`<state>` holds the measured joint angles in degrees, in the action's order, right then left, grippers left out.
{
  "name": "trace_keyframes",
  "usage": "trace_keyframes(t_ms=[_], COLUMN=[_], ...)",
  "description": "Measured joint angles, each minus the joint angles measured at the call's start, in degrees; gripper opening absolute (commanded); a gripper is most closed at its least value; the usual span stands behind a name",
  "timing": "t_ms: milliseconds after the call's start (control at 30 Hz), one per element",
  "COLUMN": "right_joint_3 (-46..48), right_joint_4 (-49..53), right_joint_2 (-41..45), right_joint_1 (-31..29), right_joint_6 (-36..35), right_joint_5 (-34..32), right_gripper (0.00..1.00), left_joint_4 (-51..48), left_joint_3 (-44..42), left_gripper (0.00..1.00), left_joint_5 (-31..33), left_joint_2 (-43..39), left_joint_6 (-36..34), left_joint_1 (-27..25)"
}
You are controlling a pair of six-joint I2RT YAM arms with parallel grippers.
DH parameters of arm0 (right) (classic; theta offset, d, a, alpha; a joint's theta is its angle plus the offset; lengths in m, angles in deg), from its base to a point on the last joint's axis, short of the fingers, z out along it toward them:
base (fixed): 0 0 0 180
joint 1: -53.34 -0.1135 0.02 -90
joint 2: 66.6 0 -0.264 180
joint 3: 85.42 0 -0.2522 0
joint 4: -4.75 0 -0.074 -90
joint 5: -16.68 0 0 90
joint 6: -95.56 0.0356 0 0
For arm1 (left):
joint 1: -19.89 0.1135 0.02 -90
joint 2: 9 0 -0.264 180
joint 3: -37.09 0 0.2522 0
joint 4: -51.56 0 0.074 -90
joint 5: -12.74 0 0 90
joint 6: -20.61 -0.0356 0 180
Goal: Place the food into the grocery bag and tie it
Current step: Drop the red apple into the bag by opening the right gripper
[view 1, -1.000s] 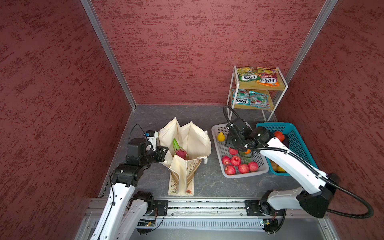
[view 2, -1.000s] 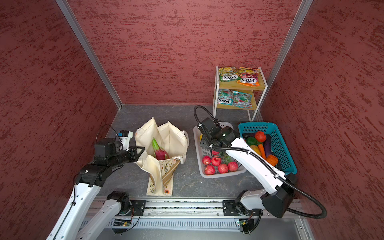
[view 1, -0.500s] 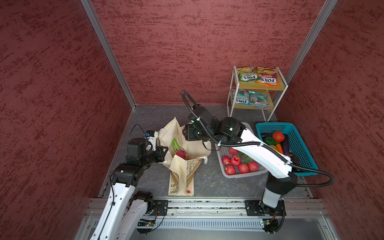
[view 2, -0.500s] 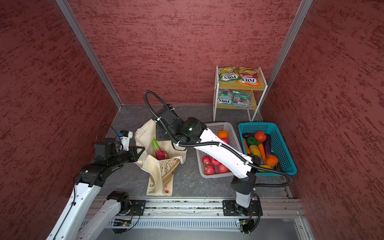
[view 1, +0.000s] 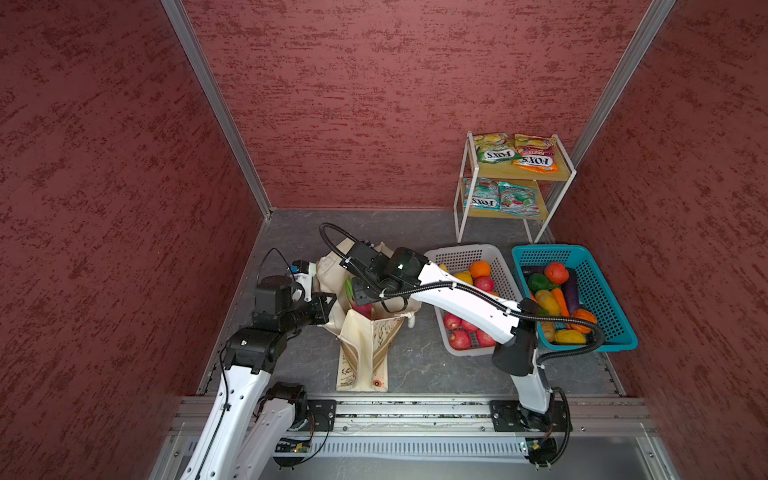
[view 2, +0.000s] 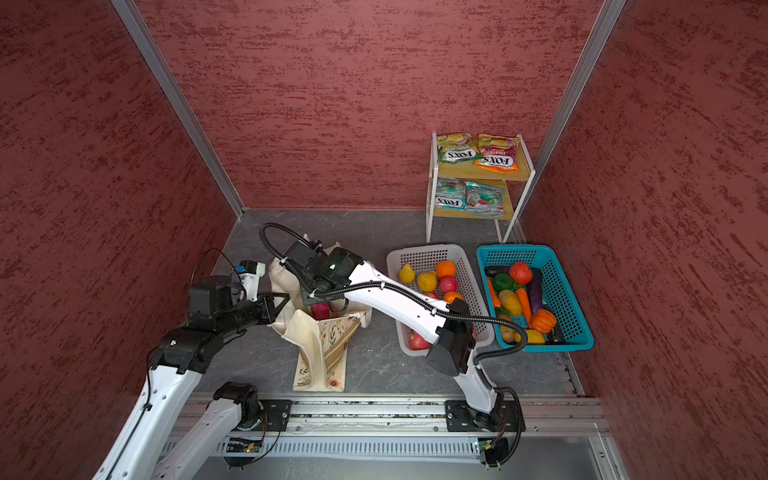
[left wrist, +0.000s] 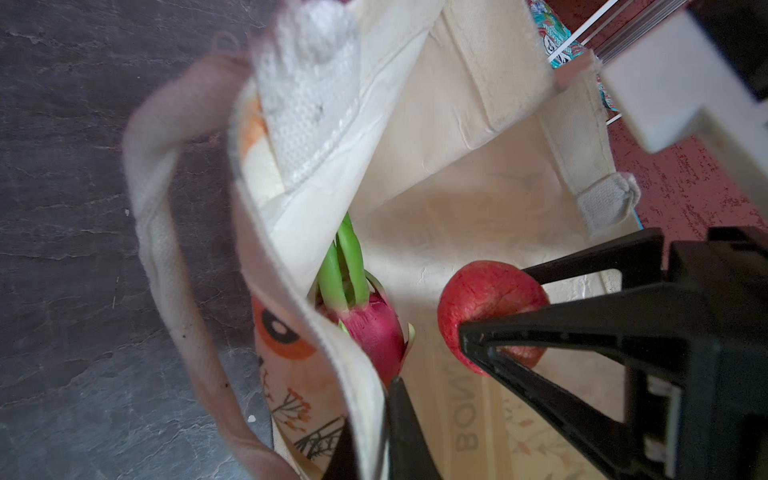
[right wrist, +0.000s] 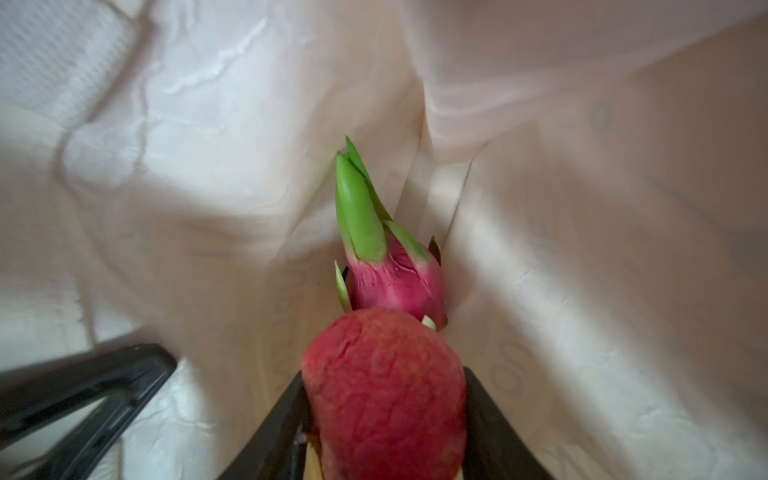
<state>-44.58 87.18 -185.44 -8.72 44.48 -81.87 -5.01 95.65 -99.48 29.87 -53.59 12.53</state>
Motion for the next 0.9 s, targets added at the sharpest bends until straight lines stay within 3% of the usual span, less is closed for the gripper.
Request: trace_keyframes(t_ms=[100, 267, 300, 333, 533, 733, 900], right_joint_3=[1.0, 1.5, 1.5, 1.5, -0.2, -15.6, -17.1], right_joint_4=[-0.3, -0.3, -0.3, -0.2, 1.7, 8.3, 10.9], right_joint_2=[-0.9, -2.6, -2.8, -2.8, -2.9, -2.5, 6.6], right_joint_1=[0.0, 0.0, 0.0, 0.0, 0.0, 0.0, 0.8], right_joint_6=[-0.5, -1.4, -1.5, -1.9, -2.4, -3.2, -2.0], right_joint_5=[0.6, 0.7, 0.6, 0.6, -2.4, -10.6, -20.4], right_gripper=[0.55, 0.70, 0.79, 0.98, 0.99, 0.99, 0.99], left_joint_4=[0.0, 0.0, 0.0, 0.0, 0.0, 0.0, 0.0], left_joint_3=[0.0, 0.0, 0.0, 0.0, 0.0, 0.0, 0.0], left_gripper=[0.11, 0.11, 0.11, 0.11, 0.11, 0.11, 0.11], left_joint_5=[0.0, 0.0, 0.0, 0.0, 0.0, 0.0, 0.0], left_joint_2=[0.0, 0.0, 0.0, 0.0, 0.0, 0.0, 0.0], left_joint_6=[0.0, 0.0, 0.0, 0.0, 0.0, 0.0, 0.0], left_joint_1=[0.0, 0.0, 0.0, 0.0, 0.0, 0.0, 0.0])
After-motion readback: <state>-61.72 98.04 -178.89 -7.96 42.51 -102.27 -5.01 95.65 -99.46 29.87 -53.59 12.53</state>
